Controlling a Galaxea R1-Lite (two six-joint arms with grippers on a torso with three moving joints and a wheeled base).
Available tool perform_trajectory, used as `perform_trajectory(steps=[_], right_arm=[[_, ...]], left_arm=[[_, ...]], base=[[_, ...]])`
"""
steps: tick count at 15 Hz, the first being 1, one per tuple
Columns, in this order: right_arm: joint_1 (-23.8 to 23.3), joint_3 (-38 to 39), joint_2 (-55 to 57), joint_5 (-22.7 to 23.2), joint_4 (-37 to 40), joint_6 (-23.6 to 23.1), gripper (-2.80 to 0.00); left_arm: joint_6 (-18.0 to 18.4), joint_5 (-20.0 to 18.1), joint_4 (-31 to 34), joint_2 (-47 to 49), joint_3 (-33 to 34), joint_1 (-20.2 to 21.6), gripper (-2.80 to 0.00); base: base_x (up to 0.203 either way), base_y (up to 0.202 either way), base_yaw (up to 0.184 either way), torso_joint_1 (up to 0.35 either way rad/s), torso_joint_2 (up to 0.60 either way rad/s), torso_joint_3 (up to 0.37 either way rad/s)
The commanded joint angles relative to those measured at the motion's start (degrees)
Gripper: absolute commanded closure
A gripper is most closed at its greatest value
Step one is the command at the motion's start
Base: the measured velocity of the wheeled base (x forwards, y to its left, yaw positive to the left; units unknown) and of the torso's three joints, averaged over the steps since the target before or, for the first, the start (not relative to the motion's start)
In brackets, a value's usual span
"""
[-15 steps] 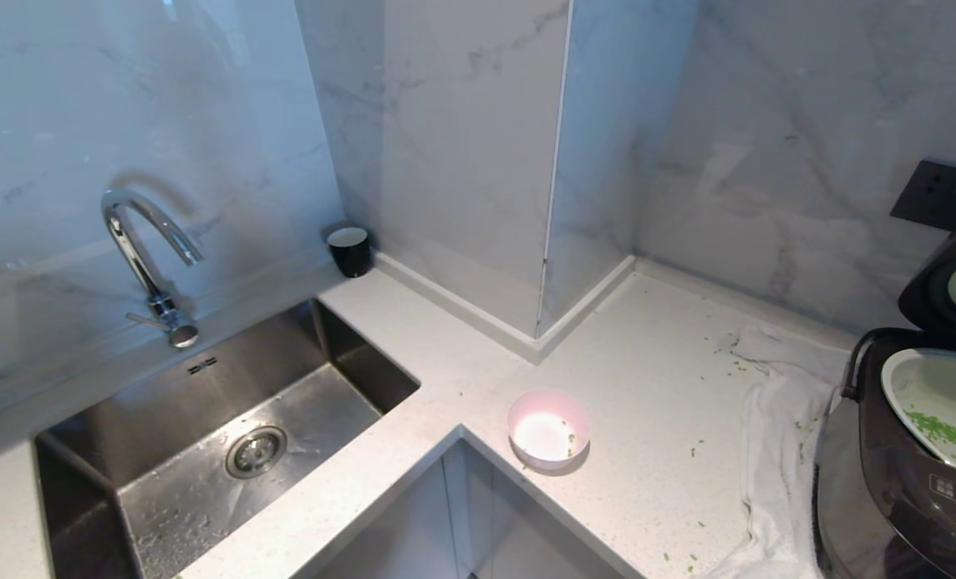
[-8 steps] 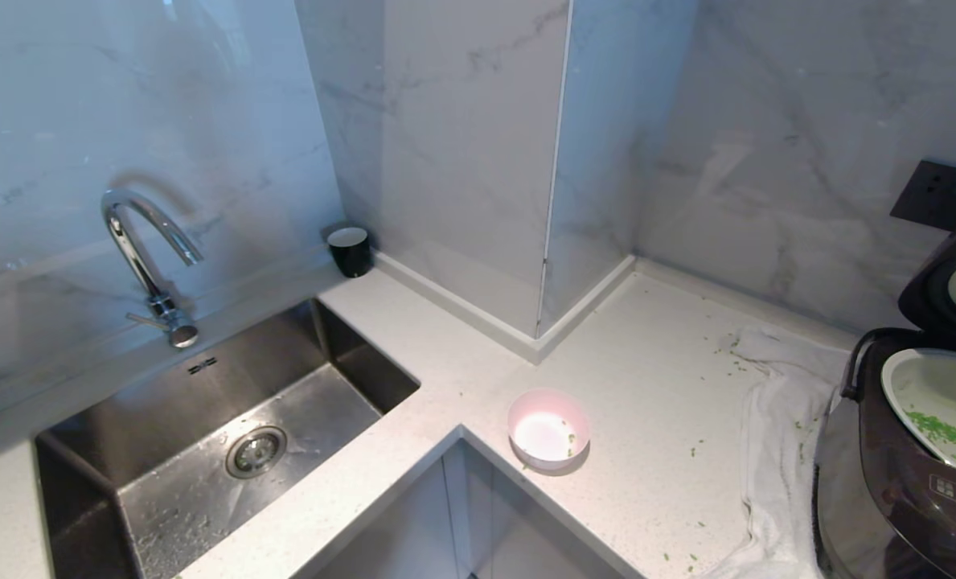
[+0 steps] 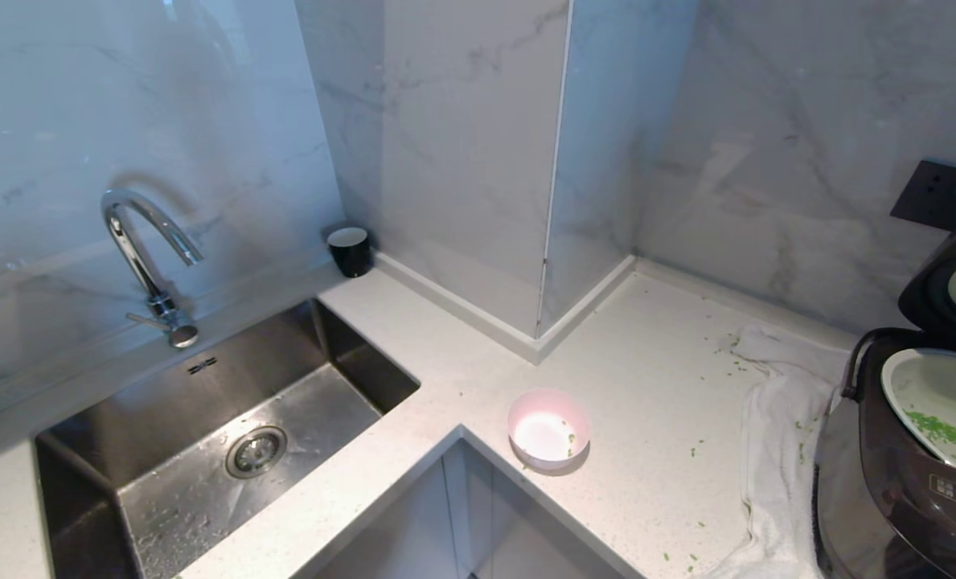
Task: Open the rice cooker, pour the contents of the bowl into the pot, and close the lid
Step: Turn on the tap
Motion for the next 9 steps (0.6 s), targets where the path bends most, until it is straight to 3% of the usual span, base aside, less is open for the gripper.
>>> perform_trajectory(steps=[1, 9], right_arm=[[0.0, 0.1, 0.0, 0.1, 0.0, -0.1, 0.00], [0.1, 0.1, 0.0, 0.1, 0.0, 0.1, 0.00]], left_arm=[[0.0, 0.0, 0.0, 0.0, 0.0, 0.0, 0.00], [0.0, 0.0, 0.0, 0.0, 0.0, 0.0, 0.00]], base=[[0.000, 0.000, 0.000, 0.000, 0.00, 0.000], [0.000, 0.000, 0.000, 0.000, 0.00, 0.000]])
